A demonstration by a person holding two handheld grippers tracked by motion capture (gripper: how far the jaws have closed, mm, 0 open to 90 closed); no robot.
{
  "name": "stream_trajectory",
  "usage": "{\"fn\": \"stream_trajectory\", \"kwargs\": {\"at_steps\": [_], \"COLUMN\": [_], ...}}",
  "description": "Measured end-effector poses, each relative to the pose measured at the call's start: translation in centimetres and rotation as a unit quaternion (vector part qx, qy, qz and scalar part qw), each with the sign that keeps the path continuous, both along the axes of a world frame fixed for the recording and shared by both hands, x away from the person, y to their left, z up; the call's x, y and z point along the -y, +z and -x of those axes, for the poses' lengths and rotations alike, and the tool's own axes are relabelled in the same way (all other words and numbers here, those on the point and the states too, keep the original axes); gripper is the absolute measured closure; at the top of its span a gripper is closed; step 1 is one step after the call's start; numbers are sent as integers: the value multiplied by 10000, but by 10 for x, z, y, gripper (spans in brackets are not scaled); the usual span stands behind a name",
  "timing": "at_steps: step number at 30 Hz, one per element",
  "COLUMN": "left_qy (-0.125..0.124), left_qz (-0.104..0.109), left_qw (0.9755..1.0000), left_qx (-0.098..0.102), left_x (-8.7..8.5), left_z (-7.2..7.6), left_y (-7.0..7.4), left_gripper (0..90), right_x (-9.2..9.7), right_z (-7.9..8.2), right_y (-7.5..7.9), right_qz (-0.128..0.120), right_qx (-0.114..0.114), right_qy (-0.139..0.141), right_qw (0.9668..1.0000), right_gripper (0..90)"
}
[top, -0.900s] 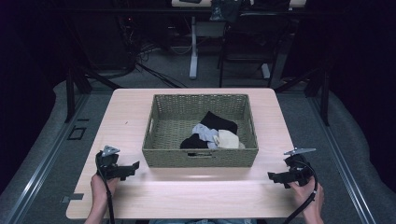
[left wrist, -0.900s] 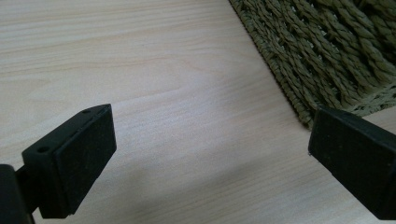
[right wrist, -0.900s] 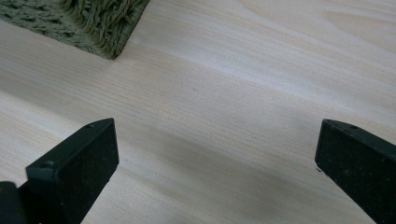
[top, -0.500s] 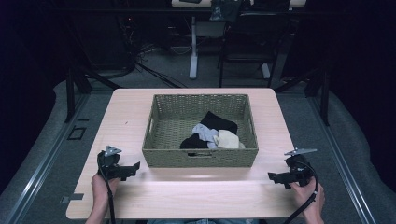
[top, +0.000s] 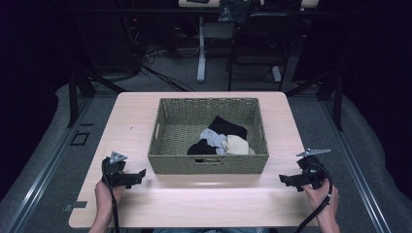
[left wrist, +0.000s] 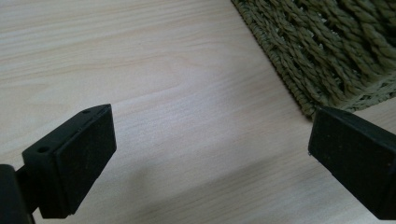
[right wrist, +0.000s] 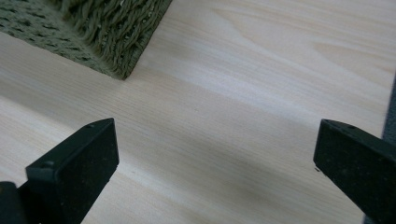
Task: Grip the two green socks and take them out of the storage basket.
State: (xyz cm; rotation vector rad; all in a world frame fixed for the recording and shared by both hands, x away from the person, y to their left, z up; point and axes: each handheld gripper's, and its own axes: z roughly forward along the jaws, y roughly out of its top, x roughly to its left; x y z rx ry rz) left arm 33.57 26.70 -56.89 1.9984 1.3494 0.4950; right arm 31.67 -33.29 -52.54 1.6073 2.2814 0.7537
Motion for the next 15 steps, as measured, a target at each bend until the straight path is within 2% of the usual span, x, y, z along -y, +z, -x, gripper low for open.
{"fn": "stream_trajectory", "kwargs": {"at_steps": [3, 4, 6, 9, 10, 12, 13, 15], "left_qy": [-35, -39, -23, -42, -42, -39, -18, -9], "left_qz": [-2, -18, -8, -7, -7, -8, -1, 6], "left_qw": [10000, 10000, 10000, 10000, 10000, 10000, 10000, 10000], "left_qx": [-30, -21, -24, -38, -38, -45, -39, -21], "left_x": [2, 3, 3, 4, 4, 3, 2, 2], "left_z": [-2, -4, -4, -4, -4, -3, -3, -2], "left_y": [-1, -1, -1, -1, -1, -1, -1, -1], "left_gripper": [8, 8, 7, 6, 6, 6, 6, 6], "right_x": [4, 7, 8, 9, 9, 7, 3, 0], "right_z": [-3, -5, -7, -12, -12, -15, -19, -22], "right_y": [10, 18, 22, 43, 43, 54, 65, 69], "right_qz": [-62, -115, -150, -219, -219, -221, -222, -160], "right_qx": [29, 89, 91, 193, 193, 249, 310, 324], "right_qy": [17, -2, 12, 101, 101, 161, 249, 291], "right_qw": [10000, 9999, 9998, 9995, 9995, 9993, 9990, 9989], "right_gripper": [0, 0, 0, 4, 4, 5, 6, 7]}}
